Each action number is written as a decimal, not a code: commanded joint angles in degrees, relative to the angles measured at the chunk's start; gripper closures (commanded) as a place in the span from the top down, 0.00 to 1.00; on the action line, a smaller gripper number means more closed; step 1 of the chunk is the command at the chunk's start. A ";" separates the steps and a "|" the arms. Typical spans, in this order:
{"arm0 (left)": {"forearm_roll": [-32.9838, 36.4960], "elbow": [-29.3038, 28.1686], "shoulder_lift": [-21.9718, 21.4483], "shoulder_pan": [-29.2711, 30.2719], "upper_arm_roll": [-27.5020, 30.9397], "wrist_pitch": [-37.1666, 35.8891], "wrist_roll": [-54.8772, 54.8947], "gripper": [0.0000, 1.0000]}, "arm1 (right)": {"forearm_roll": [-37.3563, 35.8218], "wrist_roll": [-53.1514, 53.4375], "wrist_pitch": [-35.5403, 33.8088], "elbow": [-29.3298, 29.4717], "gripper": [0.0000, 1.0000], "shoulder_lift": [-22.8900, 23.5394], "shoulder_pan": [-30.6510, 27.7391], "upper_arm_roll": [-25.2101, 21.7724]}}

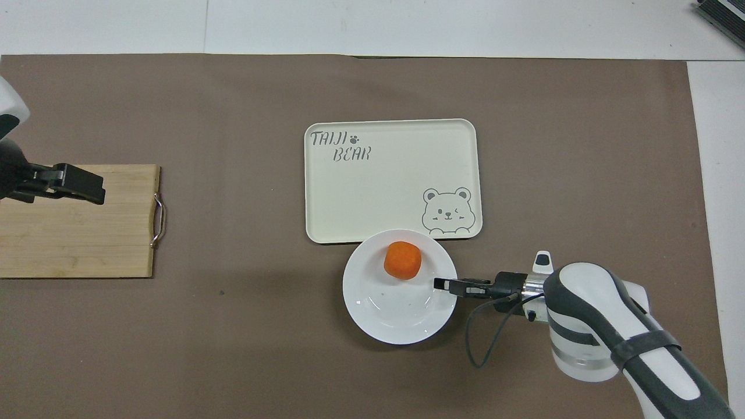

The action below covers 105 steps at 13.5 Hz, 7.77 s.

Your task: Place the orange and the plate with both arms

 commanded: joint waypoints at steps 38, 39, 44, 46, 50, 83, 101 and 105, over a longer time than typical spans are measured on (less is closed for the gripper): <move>0.60 1.67 0.77 0.73 -0.55 -1.42 0.50 1.00 | -44.93 31.83 -0.64 35.19 1.00 11.83 -4.65 -6.26; 0.60 1.67 0.77 0.65 -0.55 -1.42 0.50 1.00 | -48.11 33.41 -2.74 35.19 1.00 10.86 -6.05 -6.26; 0.60 1.67 0.77 0.65 -0.55 -1.42 0.50 1.00 | -60.42 39.48 -13.28 35.19 1.00 7.77 -12.03 -6.35; 0.60 1.67 0.77 0.73 -0.55 -1.42 0.50 1.00 | -65.60 39.93 -16.54 35.45 1.00 7.07 -14.58 -6.43; 0.60 1.67 0.77 0.73 -0.55 -1.42 0.50 1.00 | -76.23 39.93 -21.21 37.56 1.00 3.83 -17.49 -6.61; 0.60 1.67 0.77 0.65 -0.55 -1.51 0.50 1.00 | -90.15 48.02 -43.62 56.45 1.00 -5.42 -13.45 -1.95; 0.60 1.67 0.77 0.73 -0.55 -1.42 0.50 1.00 | -87.60 47.84 -44.07 56.11 1.00 -5.50 -19.51 4.11; 0.60 1.67 0.77 0.73 -0.55 -1.42 0.50 1.00 | -87.34 47.93 -44.07 56.37 1.00 -5.33 -19.60 4.46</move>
